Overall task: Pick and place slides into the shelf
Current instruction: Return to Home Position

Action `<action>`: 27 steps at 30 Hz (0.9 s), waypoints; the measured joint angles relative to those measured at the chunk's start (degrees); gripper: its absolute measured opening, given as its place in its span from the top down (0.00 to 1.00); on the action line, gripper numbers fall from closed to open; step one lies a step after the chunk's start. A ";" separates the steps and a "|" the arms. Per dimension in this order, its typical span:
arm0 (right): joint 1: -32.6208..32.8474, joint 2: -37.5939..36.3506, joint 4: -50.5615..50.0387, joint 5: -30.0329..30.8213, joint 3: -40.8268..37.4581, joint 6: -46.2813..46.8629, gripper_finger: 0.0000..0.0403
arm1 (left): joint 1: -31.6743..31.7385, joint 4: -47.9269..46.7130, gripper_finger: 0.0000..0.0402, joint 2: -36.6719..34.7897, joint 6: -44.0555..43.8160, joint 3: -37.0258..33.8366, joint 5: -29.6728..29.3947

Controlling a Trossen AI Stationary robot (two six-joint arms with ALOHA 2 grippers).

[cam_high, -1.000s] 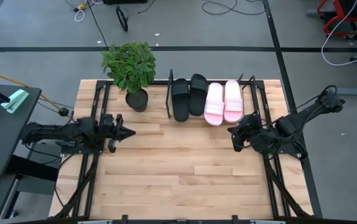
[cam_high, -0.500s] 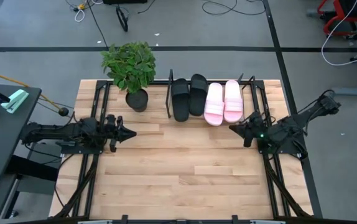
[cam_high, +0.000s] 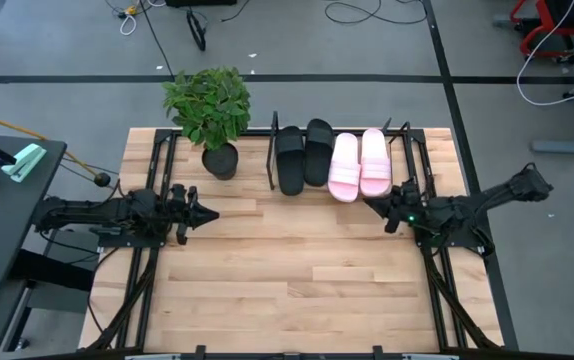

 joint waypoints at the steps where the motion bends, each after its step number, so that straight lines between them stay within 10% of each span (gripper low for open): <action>1: -0.45 -1.10 0.76 0.00 -0.47 -0.45 1.00 | 0.00 0.02 0.94 0.00 0.00 0.00 0.00; 27: -8.32 -17.67 -10.76 -15.70 -0.51 -19.37 1.00 | 0.00 0.15 0.94 0.02 0.02 0.00 0.07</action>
